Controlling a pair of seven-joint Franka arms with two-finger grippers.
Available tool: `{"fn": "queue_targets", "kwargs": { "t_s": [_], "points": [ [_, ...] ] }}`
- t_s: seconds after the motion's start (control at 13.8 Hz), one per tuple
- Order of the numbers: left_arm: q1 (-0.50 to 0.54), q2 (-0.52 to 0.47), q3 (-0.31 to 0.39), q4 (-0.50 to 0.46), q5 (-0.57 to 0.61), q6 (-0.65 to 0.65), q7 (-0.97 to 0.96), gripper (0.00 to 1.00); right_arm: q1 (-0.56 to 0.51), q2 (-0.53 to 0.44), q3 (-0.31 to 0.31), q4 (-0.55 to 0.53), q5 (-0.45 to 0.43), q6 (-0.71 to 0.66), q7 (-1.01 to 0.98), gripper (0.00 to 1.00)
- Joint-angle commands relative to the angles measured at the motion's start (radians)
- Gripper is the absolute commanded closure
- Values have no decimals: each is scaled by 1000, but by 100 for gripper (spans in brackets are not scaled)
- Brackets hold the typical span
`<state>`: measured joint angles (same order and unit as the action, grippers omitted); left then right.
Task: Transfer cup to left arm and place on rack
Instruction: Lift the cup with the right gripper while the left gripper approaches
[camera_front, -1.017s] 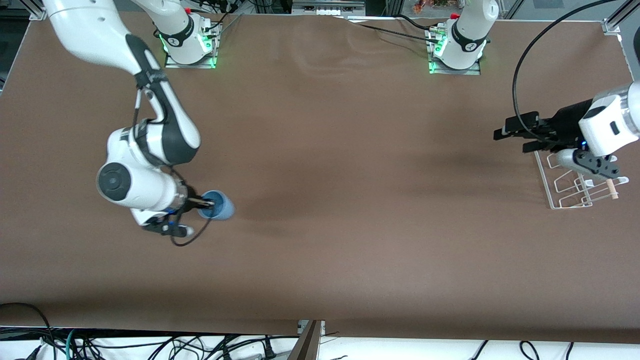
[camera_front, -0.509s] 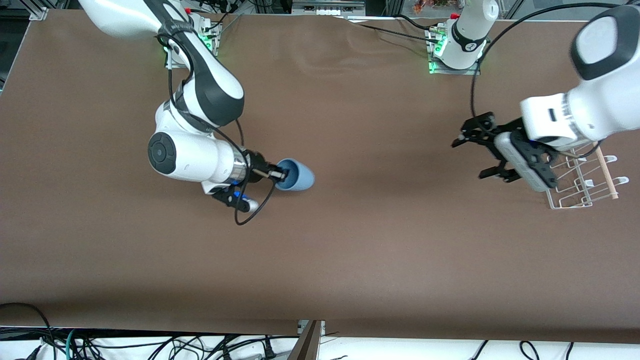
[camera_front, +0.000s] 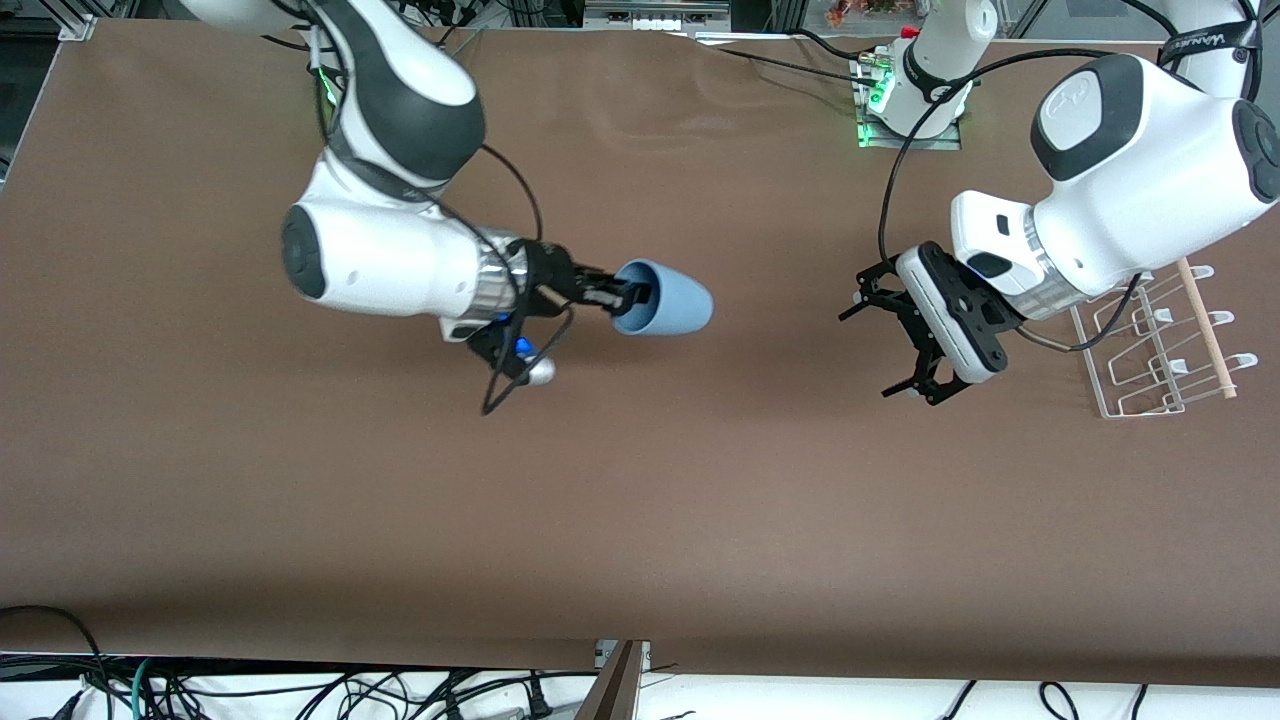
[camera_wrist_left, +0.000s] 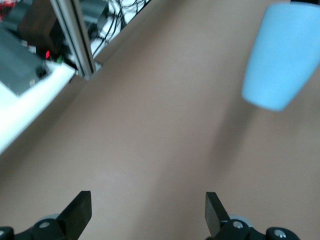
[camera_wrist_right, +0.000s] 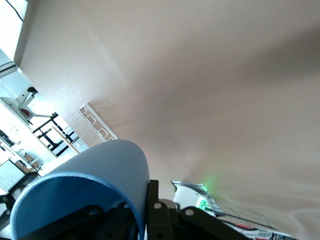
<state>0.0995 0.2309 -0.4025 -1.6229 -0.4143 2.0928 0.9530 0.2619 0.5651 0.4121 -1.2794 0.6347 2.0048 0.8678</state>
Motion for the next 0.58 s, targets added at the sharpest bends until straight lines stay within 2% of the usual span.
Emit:
{"fn": "queue_targets", "kwargs": {
  "t_s": [0.0,0.29,0.51],
  "points": [
    [16,-13,-45,-11,-24,24,114,0,40,10,8,11,20,64,26,100],
    [19,-24,-81,-23,-24,24,350,0,60,10,8,32,17,106,62,100],
    [19,-53,-134,-54,-15,32,368,0,57,13,5,57,16,108,88,100]
  ]
}}
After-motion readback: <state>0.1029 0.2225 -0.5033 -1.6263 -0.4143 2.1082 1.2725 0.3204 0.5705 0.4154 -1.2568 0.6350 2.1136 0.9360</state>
